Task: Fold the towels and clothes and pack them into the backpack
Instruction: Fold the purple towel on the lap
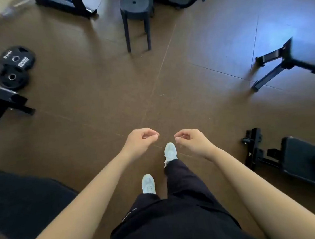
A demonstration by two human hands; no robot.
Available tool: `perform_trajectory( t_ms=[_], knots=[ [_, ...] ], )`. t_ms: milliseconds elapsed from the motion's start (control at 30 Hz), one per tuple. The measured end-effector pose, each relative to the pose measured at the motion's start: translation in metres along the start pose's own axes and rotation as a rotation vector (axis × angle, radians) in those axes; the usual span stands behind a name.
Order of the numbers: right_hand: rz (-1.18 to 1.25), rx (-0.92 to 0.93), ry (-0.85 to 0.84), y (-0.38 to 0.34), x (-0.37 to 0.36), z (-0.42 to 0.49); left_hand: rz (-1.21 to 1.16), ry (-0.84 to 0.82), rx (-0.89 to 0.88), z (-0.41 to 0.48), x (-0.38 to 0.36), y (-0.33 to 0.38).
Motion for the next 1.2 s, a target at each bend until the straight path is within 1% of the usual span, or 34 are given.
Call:
perform_trajectory(
  t_ms=[67, 233, 367, 433, 533, 600, 700, 800, 900, 1033, 1133, 1200],
  knots=[
    [0.106, -0.029, 0.023, 0.001, 0.022, 0.022, 0.001, -0.042, 0.037, 0.029, 0.012, 0.011],
    [0.207, -0.045, 0.048, 0.001, 0.093, 0.098, 0.050, -0.047, 0.111, 0.130, 0.054, 0.044],
    [0.221, -0.077, 0.050, -0.012, 0.155, 0.161, 0.152, -0.093, 0.219, 0.208, 0.083, 0.079],
    [0.187, -0.077, 0.015, -0.027, 0.185, 0.195, 0.169, -0.089, 0.236, 0.246, 0.100, 0.097],
    [0.078, -0.067, -0.027, -0.058, 0.230, 0.240, 0.085, -0.006, 0.242, 0.288, 0.127, 0.120],
    [0.048, -0.060, -0.028, -0.081, 0.259, 0.271, 0.023, 0.004, 0.231, 0.310, 0.141, 0.134],
    [0.054, -0.044, -0.011, -0.111, 0.294, 0.317, -0.037, -0.010, 0.256, 0.344, 0.166, 0.143],
    [0.065, -0.023, 0.021, -0.142, 0.321, 0.370, -0.134, 0.013, 0.258, 0.389, 0.202, 0.149],
    [0.072, -0.022, 0.044, -0.181, 0.349, 0.427, -0.222, 0.039, 0.235, 0.447, 0.251, 0.164],
    [0.024, -0.068, 0.010, -0.240, 0.392, 0.503, -0.264, 0.096, 0.195, 0.525, 0.337, 0.202],
    [-0.040, -0.049, -0.006, -0.292, 0.435, 0.560, -0.232, 0.096, 0.170, 0.580, 0.400, 0.243],
    [-0.048, -0.020, 0.033, -0.326, 0.467, 0.596, -0.158, 0.089, 0.157, 0.618, 0.439, 0.271]
  ],
)
Point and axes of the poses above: each hand's wrist, its own z-axis towards the middle knuckle, its own x-axis out of the back of the hand, y = z × x, the point moved 3 cm from there along z, towards the middle knuckle, and after that the axes turned 11 degrees about -y, right-handed, at the moved point
